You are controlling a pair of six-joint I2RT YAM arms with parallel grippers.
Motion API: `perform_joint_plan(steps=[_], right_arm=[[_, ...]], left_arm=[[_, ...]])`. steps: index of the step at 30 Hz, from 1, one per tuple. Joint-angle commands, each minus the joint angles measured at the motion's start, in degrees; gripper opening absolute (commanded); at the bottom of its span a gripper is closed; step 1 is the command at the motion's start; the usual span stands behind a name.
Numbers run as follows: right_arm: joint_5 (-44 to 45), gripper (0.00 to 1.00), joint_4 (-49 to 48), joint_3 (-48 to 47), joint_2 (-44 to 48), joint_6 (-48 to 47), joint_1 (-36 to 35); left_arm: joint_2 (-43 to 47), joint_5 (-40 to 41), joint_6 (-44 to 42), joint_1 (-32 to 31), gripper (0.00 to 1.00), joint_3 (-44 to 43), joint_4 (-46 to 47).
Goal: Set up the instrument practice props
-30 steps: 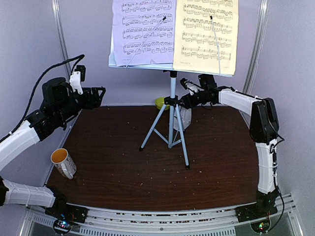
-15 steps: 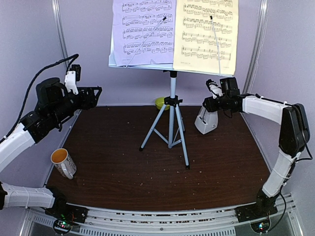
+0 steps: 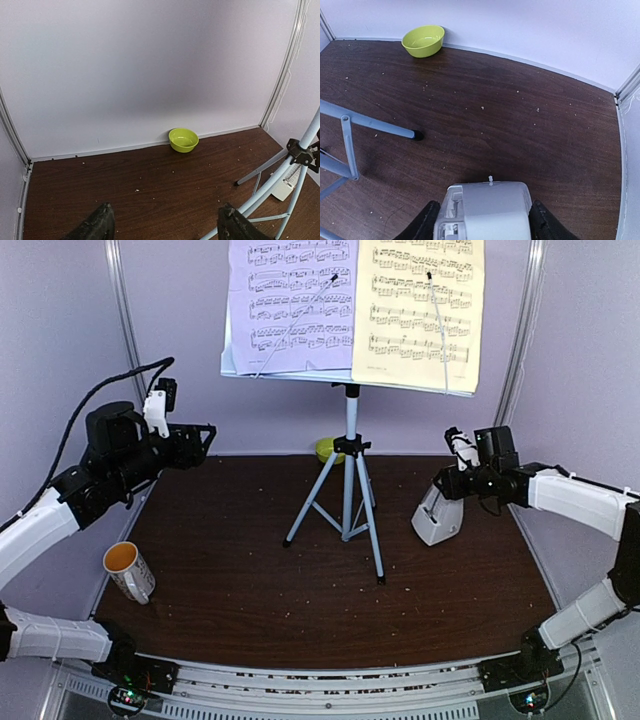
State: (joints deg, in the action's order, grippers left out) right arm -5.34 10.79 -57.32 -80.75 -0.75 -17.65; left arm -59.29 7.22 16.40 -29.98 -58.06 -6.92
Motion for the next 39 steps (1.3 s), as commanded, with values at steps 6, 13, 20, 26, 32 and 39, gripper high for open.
perform_joint_plan(steps=[6, 13, 20, 26, 32, 39], right_arm=[[-3.6, 0.34, -1.4, 8.0, 15.1, 4.3, -3.7], [-2.1, 0.33, 6.5, 12.4, 24.0, 6.5, -11.9], [-7.1, 0.33, 17.1, 12.6, 34.7, 9.7, -15.8], [-13.9, 0.32, 21.5, 10.9, 37.0, 11.1, -20.9], [-15.0, 0.31, 20.2, 6.6, 32.8, 8.7, -30.6], [-18.0, 0.30, 13.3, 0.6, 20.2, 1.0, -39.9]], left_arm=[[-2.3, -4.1, -0.2, 0.4, 0.72, 1.0, 4.4], [-1.8, -4.4, 0.4, 0.4, 0.72, 4.4, 5.7], [-1.5, -5.2, 0.4, 0.3, 0.72, 6.9, 7.3], [-1.6, -7.2, 0.3, -0.4, 0.71, 8.1, 8.5], [-0.4, -8.2, 0.2, -2.1, 0.71, 10.3, 9.5], [-0.5, -8.3, 0.7, -6.0, 0.70, 14.0, 10.9]])
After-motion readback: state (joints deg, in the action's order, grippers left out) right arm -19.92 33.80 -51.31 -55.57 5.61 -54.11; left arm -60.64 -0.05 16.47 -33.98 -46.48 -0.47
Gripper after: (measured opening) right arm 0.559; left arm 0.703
